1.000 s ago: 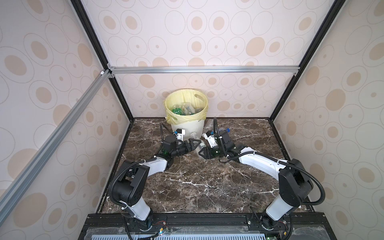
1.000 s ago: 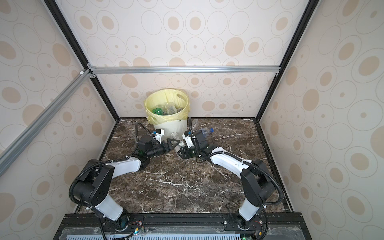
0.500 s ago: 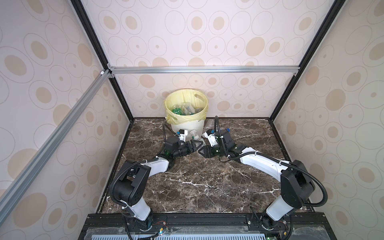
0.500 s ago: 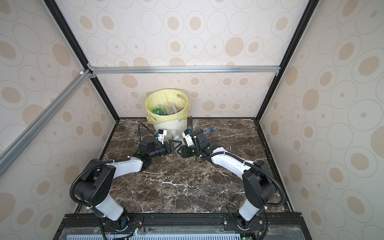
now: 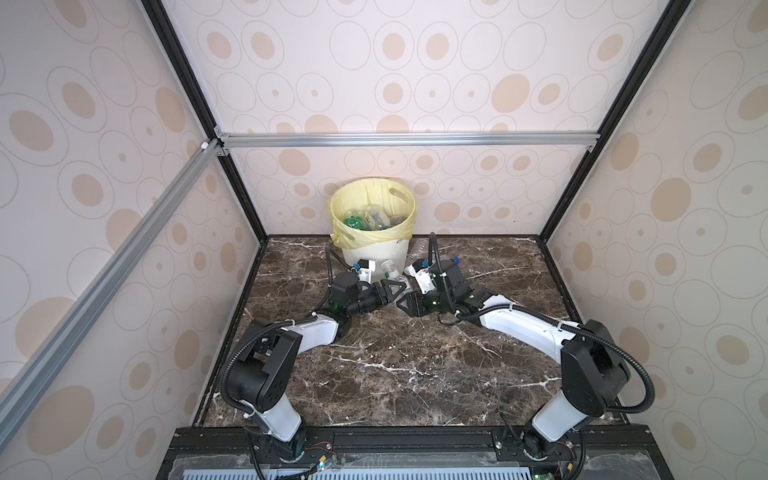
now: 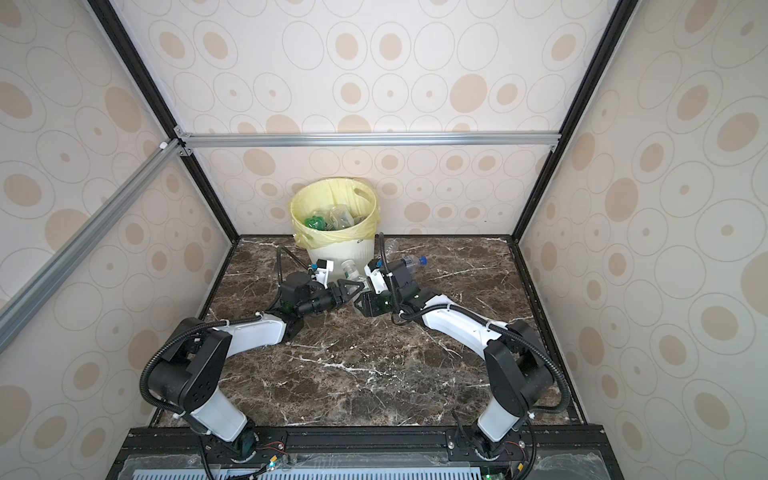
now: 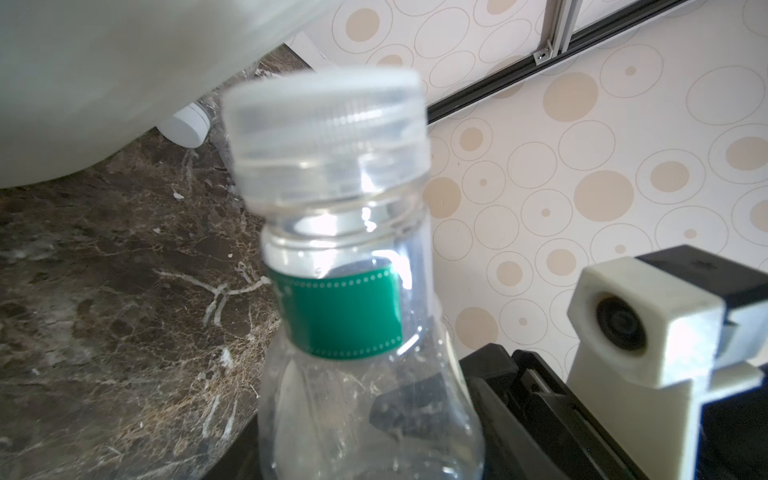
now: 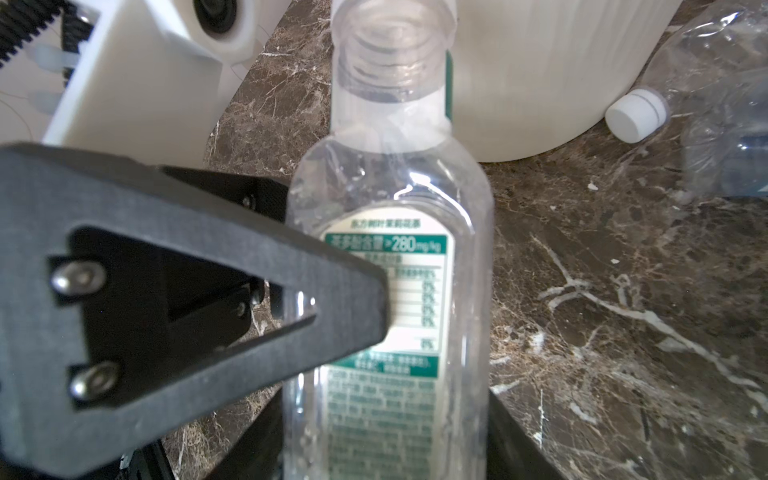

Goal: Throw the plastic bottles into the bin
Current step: 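Close the left gripper on the bottle neck and open the right gripper, then raise the small bottle over the bin with the left gripper while the right withdraws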

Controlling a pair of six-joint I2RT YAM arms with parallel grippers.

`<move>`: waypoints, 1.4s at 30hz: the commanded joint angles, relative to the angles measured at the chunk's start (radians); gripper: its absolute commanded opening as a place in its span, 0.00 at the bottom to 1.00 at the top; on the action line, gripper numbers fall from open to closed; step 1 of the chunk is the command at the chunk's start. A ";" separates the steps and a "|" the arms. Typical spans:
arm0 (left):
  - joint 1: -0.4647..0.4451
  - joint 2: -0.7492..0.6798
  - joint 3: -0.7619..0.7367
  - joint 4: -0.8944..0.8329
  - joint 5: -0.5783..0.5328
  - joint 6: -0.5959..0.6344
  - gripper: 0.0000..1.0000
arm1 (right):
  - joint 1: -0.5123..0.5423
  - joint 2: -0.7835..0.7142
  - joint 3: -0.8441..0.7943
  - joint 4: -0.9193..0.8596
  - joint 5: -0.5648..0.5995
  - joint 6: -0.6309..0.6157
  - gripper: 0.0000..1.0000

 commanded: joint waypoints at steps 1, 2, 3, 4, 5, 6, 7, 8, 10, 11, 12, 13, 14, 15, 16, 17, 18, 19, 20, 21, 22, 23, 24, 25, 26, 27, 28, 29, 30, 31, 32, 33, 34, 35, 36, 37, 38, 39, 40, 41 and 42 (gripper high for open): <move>-0.002 -0.006 0.012 -0.010 -0.026 0.025 0.54 | -0.002 -0.034 -0.006 0.016 -0.013 -0.004 0.62; -0.001 -0.005 0.011 -0.010 -0.027 0.025 0.54 | -0.002 -0.033 -0.004 0.011 -0.013 -0.007 0.62; -0.001 -0.005 0.008 -0.009 -0.027 0.025 0.53 | -0.001 -0.035 -0.002 0.010 -0.013 -0.008 0.63; 0.000 -0.005 0.004 -0.009 -0.029 0.023 0.53 | -0.002 -0.036 -0.003 0.010 -0.013 -0.008 0.65; 0.000 -0.003 0.000 -0.008 -0.029 0.023 0.53 | -0.001 -0.036 -0.003 0.010 -0.013 -0.009 0.66; 0.002 -0.003 -0.005 -0.008 -0.029 0.022 0.53 | -0.002 -0.036 -0.001 0.007 -0.011 -0.010 0.67; 0.003 -0.005 -0.007 -0.007 -0.030 0.021 0.53 | -0.002 -0.036 0.000 0.005 -0.011 -0.013 0.68; 0.004 -0.005 -0.011 -0.008 -0.031 0.020 0.52 | -0.002 -0.036 0.000 0.002 -0.011 -0.015 0.69; 0.009 -0.010 -0.018 -0.008 -0.036 0.018 0.52 | -0.002 -0.037 0.000 0.000 -0.010 -0.018 0.71; 0.011 -0.014 -0.020 -0.008 -0.036 0.018 0.52 | -0.002 -0.038 0.001 -0.004 -0.009 -0.021 0.72; 0.013 -0.018 -0.021 -0.012 -0.036 0.022 0.52 | -0.001 -0.039 0.002 -0.007 -0.011 -0.024 0.73; 0.015 -0.023 -0.021 -0.018 -0.036 0.026 0.52 | -0.001 -0.041 0.002 -0.010 -0.011 -0.025 0.74; 0.017 -0.029 -0.022 -0.030 -0.038 0.035 0.51 | -0.001 -0.041 0.002 -0.012 -0.010 -0.027 0.75; 0.019 -0.035 -0.023 -0.043 -0.040 0.044 0.51 | -0.001 -0.044 0.002 -0.015 -0.009 -0.031 0.75; 0.024 -0.043 -0.025 -0.054 -0.043 0.054 0.51 | -0.003 -0.046 0.003 -0.019 -0.009 -0.035 0.76; 0.029 -0.051 -0.028 -0.068 -0.048 0.066 0.51 | -0.001 -0.047 0.003 -0.023 -0.005 -0.038 0.77; 0.035 -0.060 -0.030 -0.084 -0.051 0.077 0.51 | -0.001 -0.051 0.003 -0.026 0.001 -0.040 0.80; 0.041 -0.068 -0.034 -0.095 -0.053 0.085 0.51 | -0.001 -0.053 0.003 -0.028 0.006 -0.043 0.82; 0.050 -0.078 -0.039 -0.109 -0.056 0.095 0.51 | 0.000 -0.058 0.003 -0.030 0.014 -0.045 0.85; 0.059 -0.087 -0.041 -0.122 -0.059 0.105 0.52 | -0.001 -0.062 0.004 -0.032 0.021 -0.048 0.87; 0.067 -0.097 -0.043 -0.136 -0.061 0.116 0.52 | -0.001 -0.065 0.003 -0.034 0.025 -0.051 0.90; 0.076 -0.107 -0.045 -0.156 -0.064 0.131 0.52 | -0.001 -0.070 0.006 -0.038 0.035 -0.055 0.93; 0.084 -0.120 -0.044 -0.183 -0.070 0.150 0.52 | 0.000 -0.074 0.009 -0.038 0.043 -0.057 0.97; 0.091 -0.128 -0.045 -0.204 -0.076 0.166 0.52 | -0.001 -0.077 0.011 -0.042 0.047 -0.062 0.99; 0.099 -0.144 -0.046 -0.227 -0.081 0.181 0.52 | -0.001 -0.084 0.016 -0.045 0.053 -0.067 1.00; 0.107 -0.158 -0.047 -0.250 -0.088 0.196 0.52 | 0.002 -0.087 0.023 -0.051 0.060 -0.074 1.00; 0.113 -0.171 -0.048 -0.269 -0.092 0.209 0.52 | 0.001 -0.089 0.030 -0.058 0.064 -0.077 1.00; 0.123 -0.187 -0.049 -0.288 -0.099 0.221 0.52 | 0.000 -0.090 0.036 -0.063 0.070 -0.083 1.00; 0.133 -0.201 -0.050 -0.310 -0.103 0.234 0.52 | 0.002 -0.092 0.044 -0.066 0.078 -0.089 1.00; 0.141 -0.215 -0.048 -0.327 -0.111 0.249 0.52 | 0.005 -0.093 0.051 -0.070 0.089 -0.097 1.00; 0.149 -0.230 -0.042 -0.359 -0.125 0.268 0.52 | 0.012 -0.093 0.060 -0.072 0.104 -0.107 1.00; 0.158 -0.248 -0.035 -0.387 -0.141 0.289 0.52 | 0.016 -0.092 0.069 -0.074 0.118 -0.120 1.00; 0.165 -0.262 -0.027 -0.409 -0.155 0.304 0.52 | 0.022 -0.090 0.078 -0.072 0.128 -0.130 1.00; 0.173 -0.278 -0.015 -0.448 -0.167 0.324 0.52 | 0.028 -0.089 0.088 -0.071 0.136 -0.137 1.00; 0.178 -0.293 -0.003 -0.476 -0.167 0.342 0.52 | 0.030 -0.086 0.100 -0.069 0.138 -0.142 1.00; 0.181 -0.305 0.009 -0.502 -0.206 0.359 0.52 | 0.033 -0.083 0.111 -0.069 0.138 -0.145 1.00; 0.184 -0.317 0.025 -0.532 -0.224 0.377 0.52 | 0.035 -0.080 0.123 -0.068 0.138 -0.148 1.00; 0.187 -0.330 0.043 -0.557 -0.238 0.395 0.52 | 0.036 -0.077 0.136 -0.066 0.138 -0.153 1.00; 0.190 -0.342 0.056 -0.579 -0.253 0.410 0.52 | 0.039 -0.072 0.149 -0.067 0.138 -0.156 1.00; 0.189 -0.356 0.073 -0.602 -0.270 0.428 0.52 | 0.041 -0.068 0.163 -0.066 0.138 -0.161 1.00; 0.190 -0.368 0.093 -0.631 -0.289 0.444 0.52 | 0.043 -0.063 0.178 -0.067 0.138 -0.165 1.00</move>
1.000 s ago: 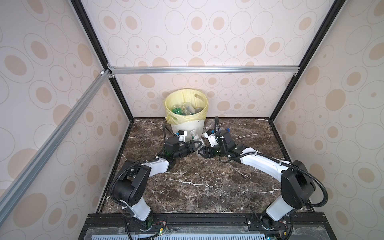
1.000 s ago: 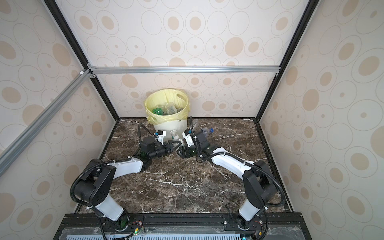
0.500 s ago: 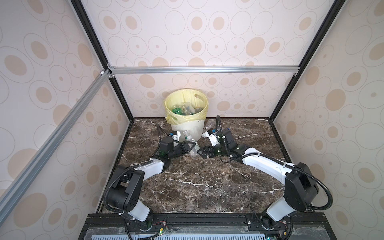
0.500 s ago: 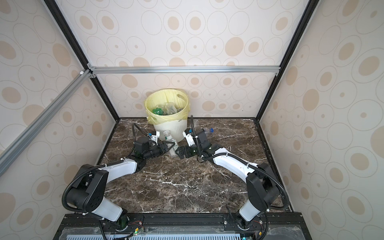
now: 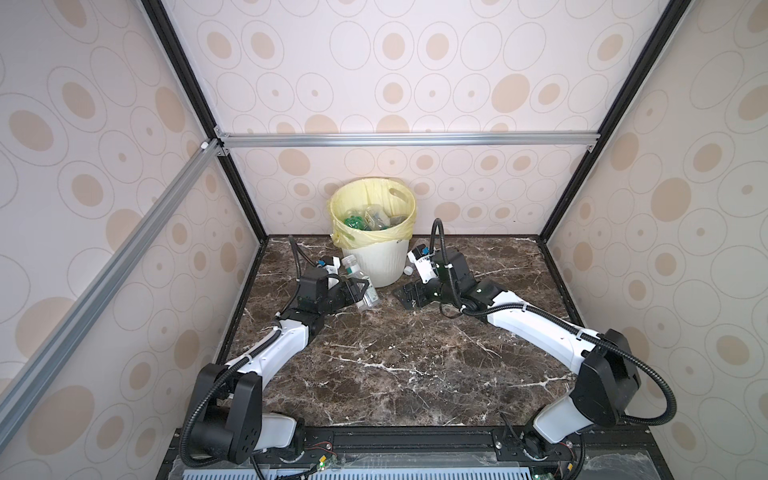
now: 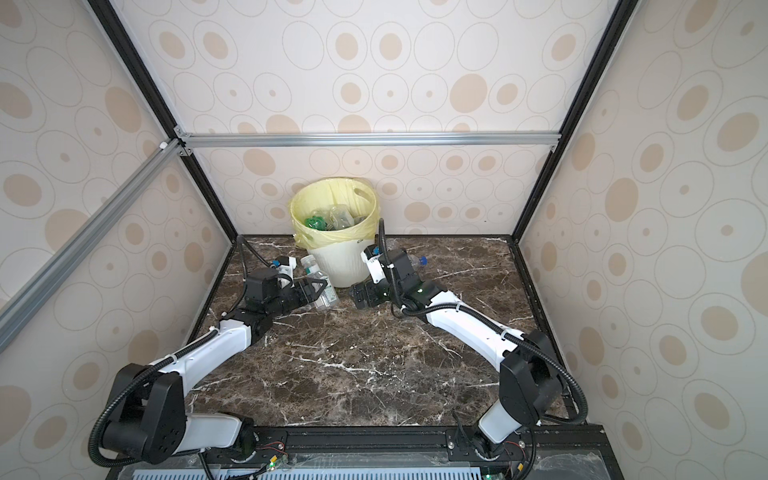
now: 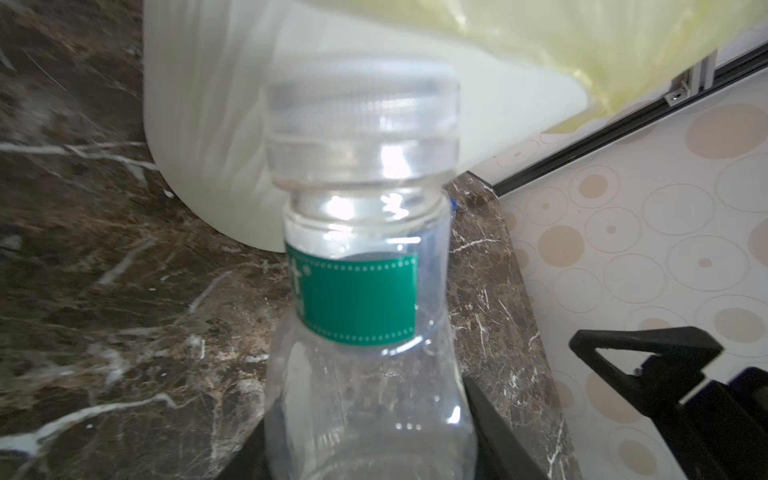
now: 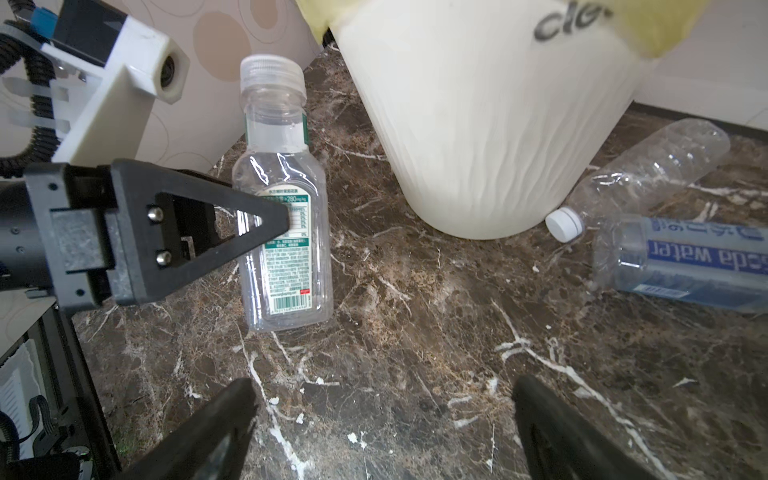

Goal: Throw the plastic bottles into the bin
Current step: 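Raise the small bottle over the bin with the left gripper while the right withdraws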

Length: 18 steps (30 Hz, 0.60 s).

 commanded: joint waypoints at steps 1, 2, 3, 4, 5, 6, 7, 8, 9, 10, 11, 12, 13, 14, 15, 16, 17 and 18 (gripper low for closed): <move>0.008 -0.058 0.102 -0.123 -0.087 0.115 0.52 | 0.012 0.006 0.061 -0.002 0.013 -0.041 1.00; 0.009 -0.068 0.124 -0.149 -0.105 0.132 0.52 | 0.013 0.011 0.076 -0.003 0.013 -0.044 1.00; 0.010 -0.074 0.149 -0.168 -0.117 0.145 0.52 | 0.015 0.014 0.090 -0.002 0.012 -0.047 1.00; 0.010 -0.082 0.175 -0.188 -0.131 0.155 0.52 | 0.016 0.018 0.106 -0.002 0.010 -0.051 1.00; 0.011 -0.085 0.203 -0.206 -0.139 0.161 0.52 | 0.019 0.023 0.121 -0.001 0.010 -0.054 1.00; 0.012 -0.088 0.223 -0.218 -0.144 0.162 0.52 | 0.020 0.024 0.134 0.001 0.008 -0.056 1.00; 0.014 -0.086 0.253 -0.232 -0.148 0.159 0.52 | 0.020 0.027 0.146 0.002 0.008 -0.059 1.00; 0.014 -0.082 0.280 -0.245 -0.151 0.149 0.52 | 0.021 0.028 0.156 0.005 0.010 -0.059 1.00; 0.014 -0.076 0.310 -0.257 -0.154 0.136 0.52 | 0.021 0.029 0.164 0.006 0.010 -0.059 1.00; 0.014 -0.068 0.342 -0.269 -0.148 0.117 0.52 | 0.023 0.028 0.172 0.009 0.011 -0.060 1.00; 0.014 -0.061 0.374 -0.271 -0.139 0.097 0.52 | 0.021 0.026 0.177 0.014 0.014 -0.060 1.00; 0.015 -0.053 0.400 -0.266 -0.126 0.079 0.53 | 0.021 0.024 0.180 0.017 0.016 -0.060 1.00; 0.014 -0.045 0.429 -0.256 -0.116 0.054 0.53 | 0.022 0.018 0.180 0.021 0.017 -0.059 1.00; 0.014 -0.035 0.457 -0.244 -0.105 0.034 0.53 | 0.023 0.014 0.181 0.025 0.016 -0.060 1.00; 0.014 -0.026 0.479 -0.231 -0.097 0.015 0.53 | 0.022 0.009 0.181 0.026 0.017 -0.059 1.00; 0.015 -0.013 0.507 -0.217 -0.087 -0.010 0.53 | 0.021 0.003 0.181 0.029 0.020 -0.061 1.00; 0.015 0.002 0.531 -0.200 -0.075 -0.032 0.53 | 0.021 -0.002 0.182 0.026 0.023 -0.063 1.00; 0.014 0.016 0.554 -0.186 -0.060 -0.051 0.53 | 0.021 -0.006 0.184 0.025 0.026 -0.065 1.00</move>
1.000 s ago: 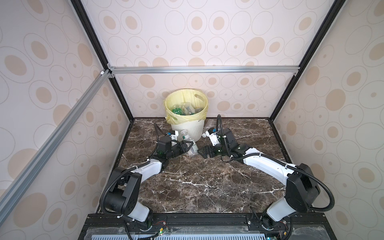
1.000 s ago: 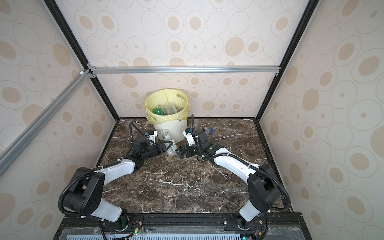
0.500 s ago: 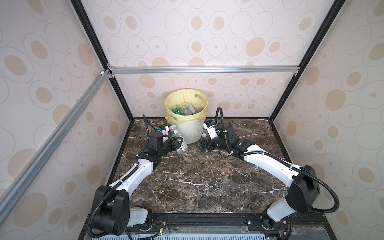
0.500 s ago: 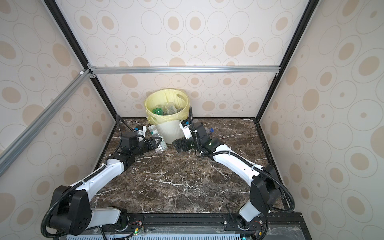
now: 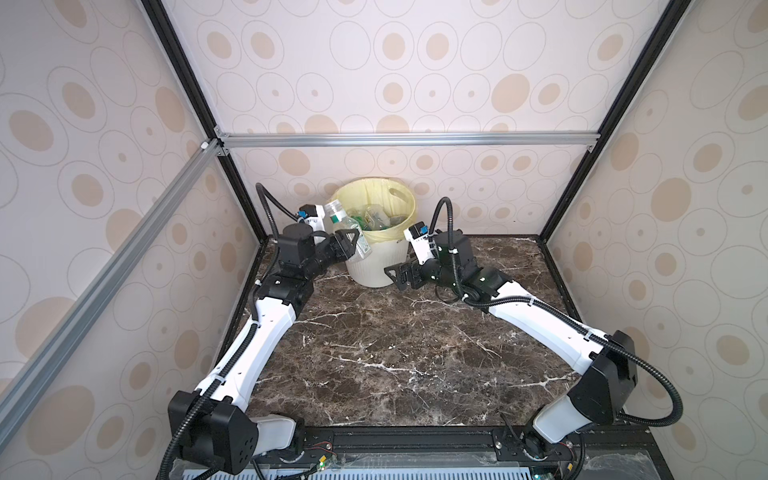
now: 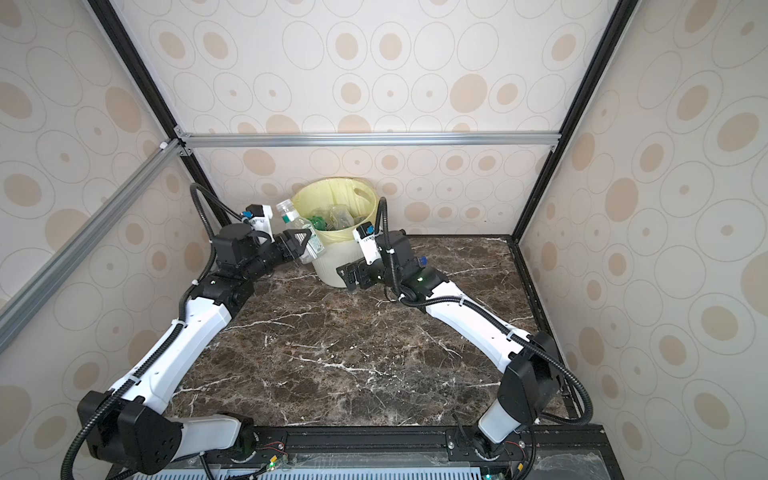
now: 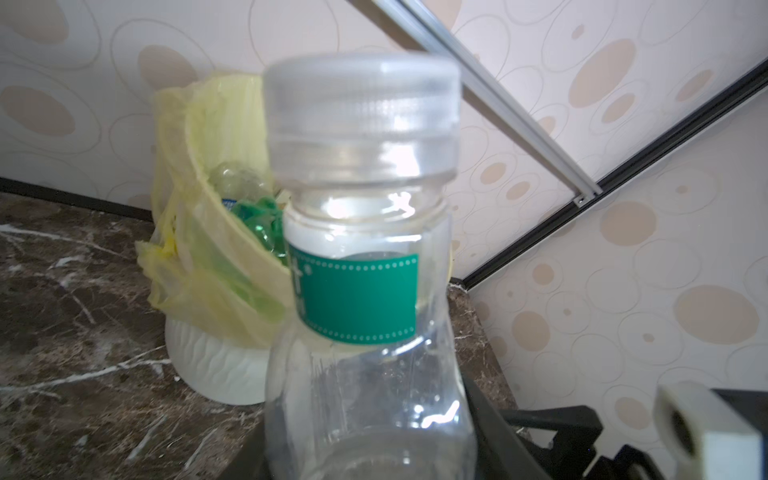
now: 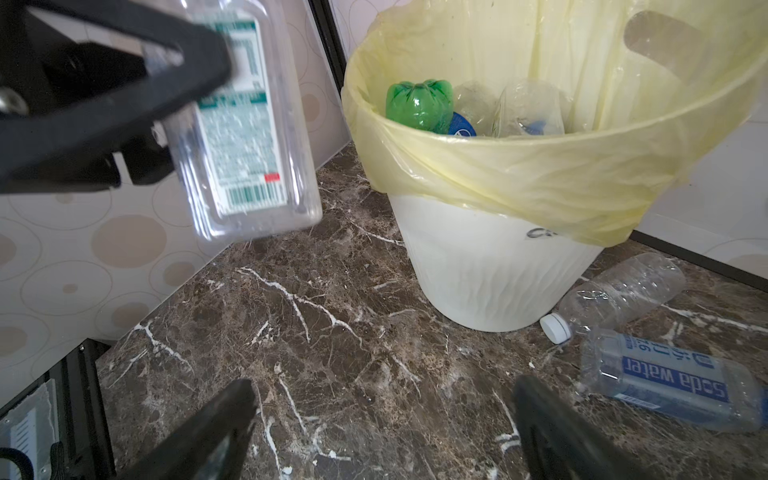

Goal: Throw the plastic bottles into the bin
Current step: 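Raise the small bottle over the bin with the left gripper while the right withdraws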

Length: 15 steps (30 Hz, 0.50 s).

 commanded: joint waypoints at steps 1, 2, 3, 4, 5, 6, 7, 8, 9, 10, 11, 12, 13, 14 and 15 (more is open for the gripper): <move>0.006 0.047 0.102 0.062 0.055 -0.099 0.53 | 0.008 -0.028 0.027 0.012 0.020 -0.027 1.00; 0.006 0.064 0.124 0.084 0.070 -0.120 0.53 | 0.008 -0.033 0.028 0.012 0.025 -0.031 1.00; 0.006 0.077 0.141 0.101 0.082 -0.139 0.53 | 0.008 -0.039 0.027 0.010 0.031 -0.035 1.00; 0.006 0.097 0.162 0.124 0.097 -0.158 0.53 | 0.008 -0.046 0.025 0.010 0.036 -0.040 1.00; 0.005 0.117 0.185 0.139 0.111 -0.177 0.53 | 0.008 -0.051 0.023 0.012 0.041 -0.044 1.00; 0.004 0.134 0.211 0.151 0.124 -0.195 0.53 | 0.008 -0.057 0.020 0.013 0.047 -0.047 1.00; 0.004 0.149 0.229 0.163 0.133 -0.209 0.53 | 0.008 -0.062 0.016 0.017 0.051 -0.053 1.00; 0.003 0.161 0.248 0.184 0.138 -0.229 0.53 | 0.008 -0.067 0.011 0.021 0.057 -0.054 1.00; 0.002 0.173 0.262 0.208 0.168 -0.253 0.53 | 0.008 -0.071 0.008 0.023 0.063 -0.055 1.00; 0.002 0.177 0.274 0.231 0.178 -0.274 0.53 | 0.008 -0.074 0.003 0.026 0.069 -0.055 1.00; -0.002 0.184 0.286 0.257 0.186 -0.295 0.53 | 0.007 -0.077 -0.002 0.029 0.072 -0.055 1.00; -0.005 0.193 0.302 0.273 0.192 -0.314 0.53 | 0.008 -0.079 -0.007 0.030 0.076 -0.054 1.00; -0.008 0.198 0.318 0.284 0.196 -0.325 0.53 | 0.008 -0.079 -0.010 0.032 0.076 -0.054 1.00; -0.012 0.209 0.338 0.291 0.200 -0.331 0.54 | 0.006 -0.079 -0.011 0.035 0.079 -0.052 1.00; -0.017 0.220 0.359 0.292 0.201 -0.330 0.54 | 0.006 -0.079 -0.014 0.037 0.080 -0.052 1.00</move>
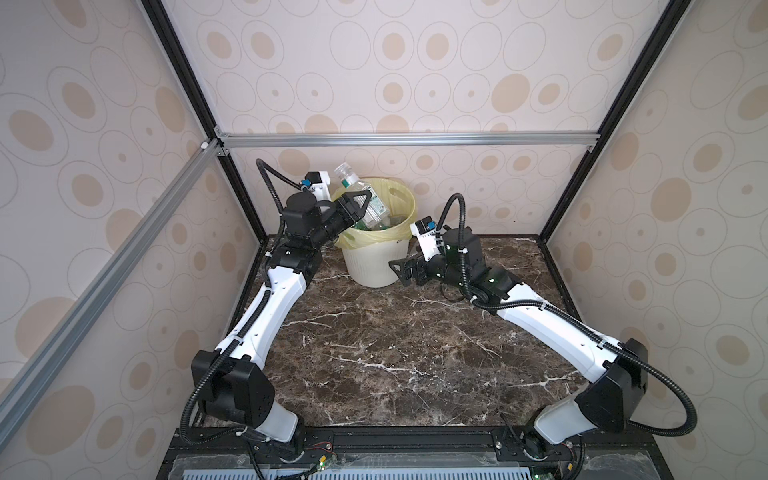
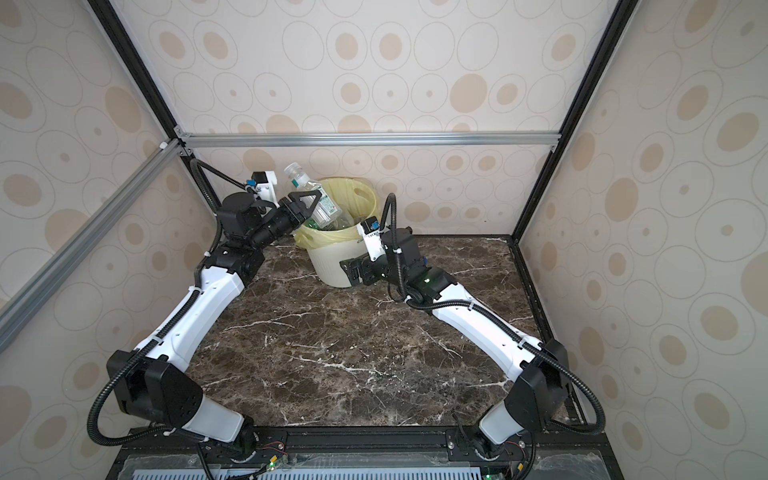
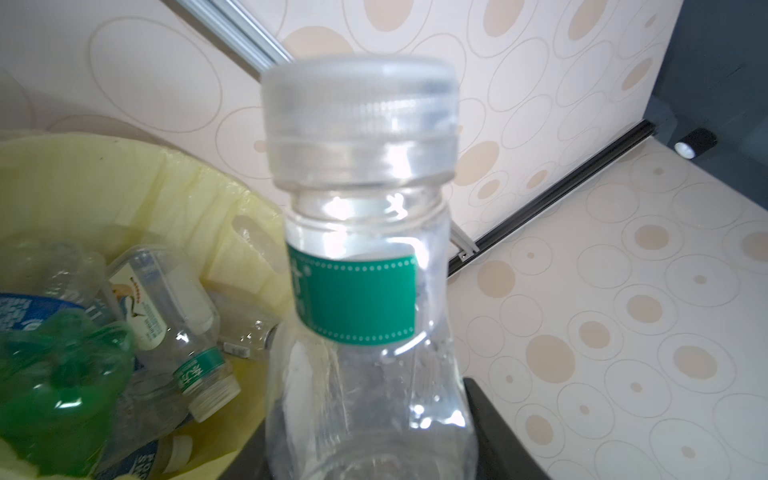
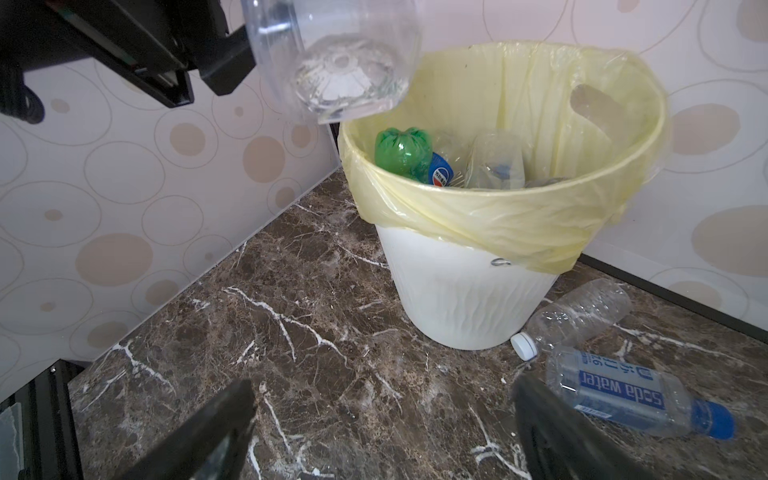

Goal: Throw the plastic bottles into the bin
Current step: 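Raise the small bottle over the bin with the left gripper while the right withdraws, then open the left gripper over the bin to drop the small bottle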

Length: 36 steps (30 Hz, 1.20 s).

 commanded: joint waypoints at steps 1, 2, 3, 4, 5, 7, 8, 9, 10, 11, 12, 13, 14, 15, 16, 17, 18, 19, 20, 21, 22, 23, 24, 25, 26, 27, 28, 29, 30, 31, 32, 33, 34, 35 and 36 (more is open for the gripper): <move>-0.012 0.014 0.112 0.101 0.043 -0.058 0.54 | 0.004 -0.020 -0.015 0.021 0.022 -0.015 1.00; -0.015 0.030 0.127 0.096 0.040 -0.056 0.54 | 0.003 -0.018 -0.015 0.023 0.022 -0.013 1.00; -0.015 0.047 0.137 0.094 0.038 -0.058 0.54 | 0.003 -0.018 -0.015 0.024 0.022 -0.011 1.00; -0.015 0.065 0.146 0.089 0.036 -0.061 0.54 | 0.001 -0.017 -0.015 0.024 0.022 -0.012 1.00; -0.014 0.092 0.165 0.074 0.033 -0.059 0.54 | -0.001 -0.015 -0.015 0.026 0.022 -0.011 1.00; -0.015 0.166 0.237 -0.009 0.022 -0.047 0.55 | -0.003 -0.014 -0.015 0.028 0.017 -0.005 1.00; -0.014 0.218 0.284 -0.050 0.028 -0.041 0.55 | -0.004 -0.013 -0.015 0.029 0.017 -0.004 1.00; -0.015 0.271 0.344 -0.091 0.037 -0.038 0.56 | -0.003 -0.011 -0.016 0.028 0.015 -0.002 1.00; -0.015 0.316 0.408 -0.152 0.041 -0.034 0.61 | -0.004 -0.012 -0.015 0.027 0.015 -0.001 1.00; -0.015 0.364 0.487 -0.210 0.053 -0.022 0.71 | -0.003 -0.012 -0.016 0.024 0.015 0.000 1.00; -0.016 0.399 0.555 -0.248 0.075 -0.011 0.79 | -0.004 -0.015 -0.018 0.022 0.017 0.002 1.00; -0.017 0.416 0.597 -0.267 0.090 -0.006 0.85 | -0.003 -0.019 -0.023 0.021 0.019 0.004 1.00; -0.018 0.416 0.618 -0.273 0.099 0.000 0.95 | -0.003 -0.024 -0.031 0.022 0.022 0.006 1.00; -0.019 0.404 0.617 -0.266 0.101 0.006 0.99 | -0.005 -0.030 -0.038 0.024 0.024 0.005 1.00; -0.019 0.388 0.611 -0.263 0.099 0.014 0.99 | -0.006 -0.033 -0.043 0.026 0.026 0.006 1.00; -0.019 0.368 0.603 -0.266 0.090 0.027 0.99 | -0.006 -0.034 -0.050 0.027 0.025 0.009 1.00; -0.019 0.348 0.593 -0.271 0.083 0.039 0.99 | -0.007 -0.034 -0.055 0.027 0.024 0.011 1.00; -0.019 0.330 0.582 -0.273 0.080 0.045 0.99 | -0.006 -0.034 -0.058 0.029 0.022 0.014 1.00; -0.019 0.310 0.562 -0.267 0.081 0.047 0.99 | -0.007 -0.032 -0.060 0.031 0.019 0.016 1.00; -0.019 0.292 0.542 -0.259 0.084 0.048 0.99 | -0.007 -0.032 -0.064 0.032 0.017 0.019 1.00; -0.019 0.274 0.527 -0.254 0.085 0.050 0.99 | -0.007 -0.030 -0.067 0.033 0.014 0.022 1.00; -0.019 0.256 0.510 -0.247 0.087 0.053 0.99 | -0.007 -0.030 -0.070 0.035 0.013 0.024 1.00; -0.019 0.239 0.494 -0.240 0.087 0.057 0.99 | -0.006 -0.032 -0.072 0.039 0.012 0.029 1.00; -0.019 0.227 0.486 -0.238 0.082 0.062 0.99 | -0.006 -0.031 -0.076 0.040 0.012 0.032 1.00; -0.018 0.215 0.476 -0.241 0.076 0.072 0.99 | -0.007 -0.032 -0.078 0.043 0.012 0.036 1.00; -0.019 0.206 0.469 -0.243 0.072 0.078 0.99 | -0.007 -0.034 -0.081 0.044 0.011 0.038 1.00; -0.019 0.200 0.462 -0.242 0.071 0.082 0.99 | -0.008 -0.034 -0.080 0.044 0.011 0.040 1.00; -0.019 0.194 0.452 -0.239 0.071 0.084 0.99 | -0.008 -0.036 -0.083 0.043 0.011 0.042 1.00; -0.019 0.187 0.442 -0.236 0.071 0.087 0.99 | -0.008 -0.037 -0.083 0.042 0.011 0.044 1.00; -0.019 0.181 0.432 -0.232 0.071 0.088 0.99 | -0.008 -0.039 -0.085 0.043 0.012 0.043 1.00; -0.019 0.175 0.420 -0.226 0.069 0.088 0.99 | -0.008 -0.041 -0.088 0.043 0.014 0.045 1.00; -0.019 0.169 0.410 -0.221 0.069 0.090 0.99 | -0.008 -0.043 -0.088 0.040 0.015 0.044 1.00; -0.019 0.164 0.400 -0.216 0.069 0.091 0.99 | -0.009 -0.044 -0.089 0.038 0.016 0.045 1.00; -0.020 0.158 0.388 -0.211 0.069 0.090 0.99 | -0.008 -0.046 -0.089 0.036 0.016 0.044 1.00; -0.019 0.152 0.377 -0.207 0.069 0.090 0.99 | -0.010 -0.049 -0.093 0.036 0.020 0.043 1.00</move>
